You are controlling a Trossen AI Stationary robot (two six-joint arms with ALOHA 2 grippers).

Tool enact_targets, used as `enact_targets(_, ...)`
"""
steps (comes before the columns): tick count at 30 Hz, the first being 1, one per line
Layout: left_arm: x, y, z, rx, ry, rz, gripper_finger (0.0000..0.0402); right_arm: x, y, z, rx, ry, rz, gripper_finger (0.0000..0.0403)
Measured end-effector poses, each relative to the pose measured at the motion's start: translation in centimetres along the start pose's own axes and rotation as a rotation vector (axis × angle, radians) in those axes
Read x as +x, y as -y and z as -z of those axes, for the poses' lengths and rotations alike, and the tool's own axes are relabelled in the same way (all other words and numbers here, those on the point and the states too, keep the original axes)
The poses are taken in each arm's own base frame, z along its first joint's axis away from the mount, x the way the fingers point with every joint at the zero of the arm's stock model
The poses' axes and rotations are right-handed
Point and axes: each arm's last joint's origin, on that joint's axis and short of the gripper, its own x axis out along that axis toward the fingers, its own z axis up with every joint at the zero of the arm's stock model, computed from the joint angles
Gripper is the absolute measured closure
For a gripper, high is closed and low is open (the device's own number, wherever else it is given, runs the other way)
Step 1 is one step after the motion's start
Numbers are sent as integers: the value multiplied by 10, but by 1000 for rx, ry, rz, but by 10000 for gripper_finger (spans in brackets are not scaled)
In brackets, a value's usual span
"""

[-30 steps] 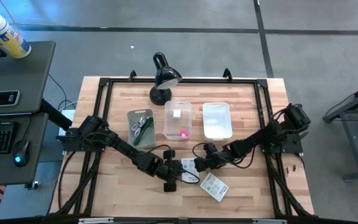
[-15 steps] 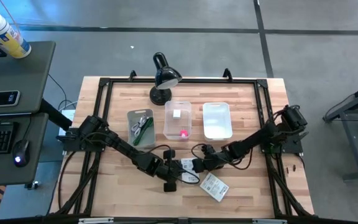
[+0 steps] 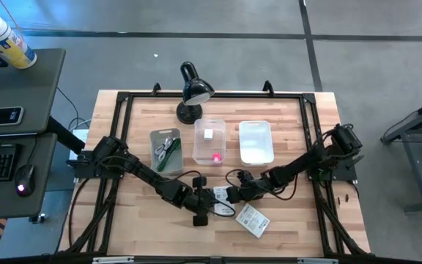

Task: Pick and place items into bin
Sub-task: Put the left white box into the white bin

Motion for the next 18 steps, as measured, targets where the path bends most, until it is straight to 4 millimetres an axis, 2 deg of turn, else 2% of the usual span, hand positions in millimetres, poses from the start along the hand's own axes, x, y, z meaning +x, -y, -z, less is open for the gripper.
enact_targets(18,0,0,0,7,3,-6,289,2,-2,0,-11,-1,-37,199)
